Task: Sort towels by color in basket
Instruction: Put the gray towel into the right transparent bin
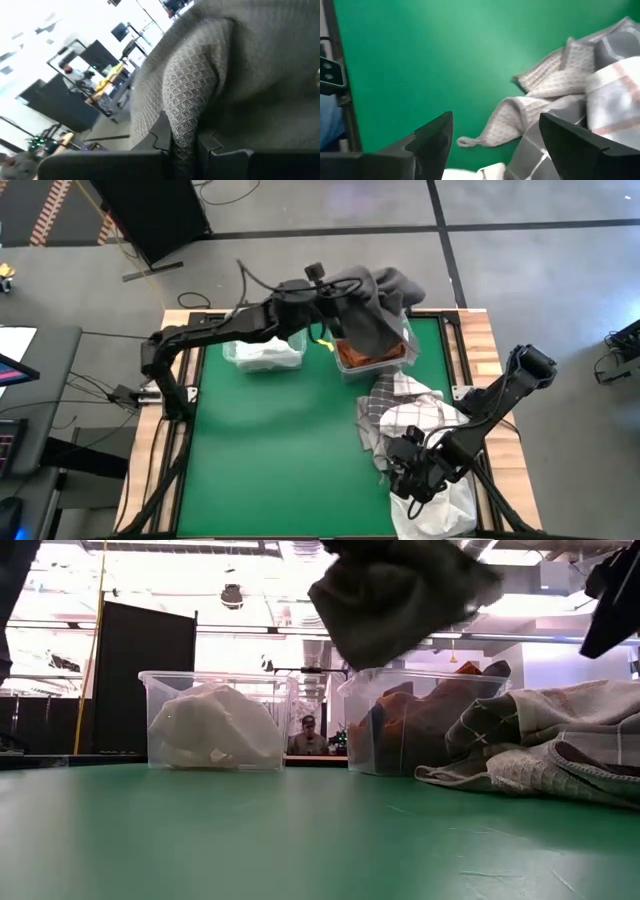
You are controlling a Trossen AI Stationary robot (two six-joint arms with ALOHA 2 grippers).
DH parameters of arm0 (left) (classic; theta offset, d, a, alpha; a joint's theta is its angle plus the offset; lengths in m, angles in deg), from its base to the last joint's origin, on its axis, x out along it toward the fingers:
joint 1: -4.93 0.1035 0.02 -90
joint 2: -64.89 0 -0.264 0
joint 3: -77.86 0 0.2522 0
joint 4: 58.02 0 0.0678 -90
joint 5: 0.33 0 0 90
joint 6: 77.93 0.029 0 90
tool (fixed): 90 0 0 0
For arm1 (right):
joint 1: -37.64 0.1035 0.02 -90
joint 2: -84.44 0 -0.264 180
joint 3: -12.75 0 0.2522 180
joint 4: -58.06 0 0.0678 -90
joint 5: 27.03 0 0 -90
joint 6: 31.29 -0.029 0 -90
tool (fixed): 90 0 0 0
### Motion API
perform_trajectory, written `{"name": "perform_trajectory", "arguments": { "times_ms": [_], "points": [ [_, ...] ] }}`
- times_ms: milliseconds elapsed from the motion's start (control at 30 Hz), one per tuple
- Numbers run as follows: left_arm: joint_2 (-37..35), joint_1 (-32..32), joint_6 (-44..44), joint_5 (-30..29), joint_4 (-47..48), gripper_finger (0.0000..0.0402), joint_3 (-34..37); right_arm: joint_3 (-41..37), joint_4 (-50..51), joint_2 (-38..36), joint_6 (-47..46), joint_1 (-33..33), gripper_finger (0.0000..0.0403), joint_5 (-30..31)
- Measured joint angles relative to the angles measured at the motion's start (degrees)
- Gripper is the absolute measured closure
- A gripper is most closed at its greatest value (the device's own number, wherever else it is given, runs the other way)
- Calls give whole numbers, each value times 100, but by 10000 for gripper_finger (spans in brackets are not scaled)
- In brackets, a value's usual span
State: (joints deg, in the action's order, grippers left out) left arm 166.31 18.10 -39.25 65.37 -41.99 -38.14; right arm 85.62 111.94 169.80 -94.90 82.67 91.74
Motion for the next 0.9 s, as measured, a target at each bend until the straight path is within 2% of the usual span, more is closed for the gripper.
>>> {"name": "perform_trajectory", "arguments": {
  "times_ms": [167,433,633,900],
  "points": [
    [571,72,-156,219,-381,382,-6,0,-106,44,-135,50,82,63],
    [1481,72,-30,255,-565,380,-4,-2,-14,35,-493,357,82,664],
    [1993,72,-100,469,-358,380,-4,-2,188,35,-557,393,82,798],
    [2165,141,-484,986,170,380,-6,-2,862,-84,-863,176,82,1449]
  ]
}}
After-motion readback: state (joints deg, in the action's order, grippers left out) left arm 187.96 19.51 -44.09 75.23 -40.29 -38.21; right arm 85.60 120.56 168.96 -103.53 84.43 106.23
